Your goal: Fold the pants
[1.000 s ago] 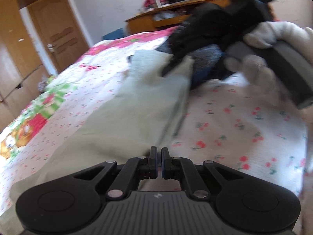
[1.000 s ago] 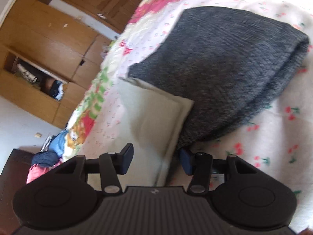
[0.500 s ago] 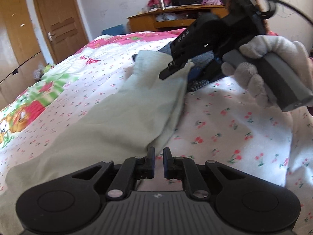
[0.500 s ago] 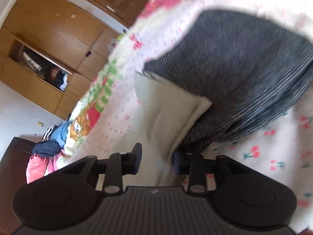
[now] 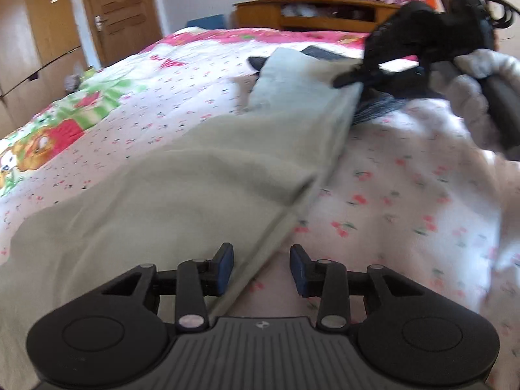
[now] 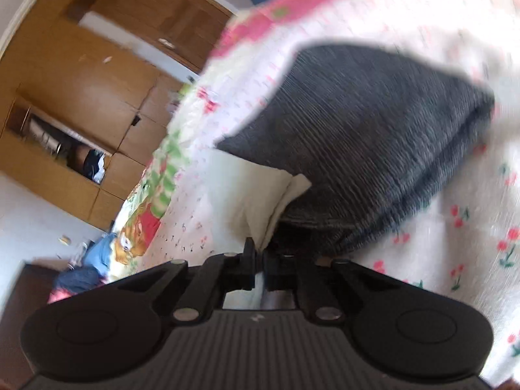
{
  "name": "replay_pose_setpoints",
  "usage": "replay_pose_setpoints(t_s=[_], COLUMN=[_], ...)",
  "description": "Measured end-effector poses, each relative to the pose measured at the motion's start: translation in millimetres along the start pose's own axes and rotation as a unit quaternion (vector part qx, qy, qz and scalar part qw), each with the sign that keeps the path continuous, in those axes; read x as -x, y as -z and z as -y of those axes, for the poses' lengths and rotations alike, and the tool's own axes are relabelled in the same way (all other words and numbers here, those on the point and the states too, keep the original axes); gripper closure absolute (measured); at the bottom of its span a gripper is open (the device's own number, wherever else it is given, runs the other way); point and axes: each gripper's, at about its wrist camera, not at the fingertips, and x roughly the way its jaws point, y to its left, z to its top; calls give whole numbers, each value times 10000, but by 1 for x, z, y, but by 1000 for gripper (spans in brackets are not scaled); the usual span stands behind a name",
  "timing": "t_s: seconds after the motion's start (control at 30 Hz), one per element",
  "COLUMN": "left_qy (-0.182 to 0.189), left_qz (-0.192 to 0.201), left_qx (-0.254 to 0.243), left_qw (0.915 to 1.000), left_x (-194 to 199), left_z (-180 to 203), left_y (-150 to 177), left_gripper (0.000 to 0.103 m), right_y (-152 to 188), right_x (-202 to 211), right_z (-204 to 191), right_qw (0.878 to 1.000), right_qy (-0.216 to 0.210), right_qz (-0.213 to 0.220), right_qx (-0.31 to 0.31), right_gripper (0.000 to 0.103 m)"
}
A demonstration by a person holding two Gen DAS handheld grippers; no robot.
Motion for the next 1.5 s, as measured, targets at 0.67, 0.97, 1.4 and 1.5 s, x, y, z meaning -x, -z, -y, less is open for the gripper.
replay_pose_setpoints(t_s=[0.67, 0.97, 1.4, 1.5], left_qy=[-978, -806, -742, -573], left_qz=[153, -5, 42, 116], left_qx=[-289, -677, -504, -356], left_qw=[9947, 9944, 9960, 9977], left_x=[49, 38, 41, 53], left_z=[-32, -21, -25, -25], left_y=[34, 45, 34, 34], left_gripper=[53, 53, 53, 53], right_y=[100, 177, 201, 199], right_x=[23, -14, -23, -29], right_z=[-106, -133, -137, -134], right_qw=[8854, 7277, 6686, 6775], right_qy=[200, -124, -79, 71], right_qz=[-899, -1661, -1302, -1216], right_qx=[4557, 6654, 7321, 7254], right_gripper=[77, 80, 80, 85])
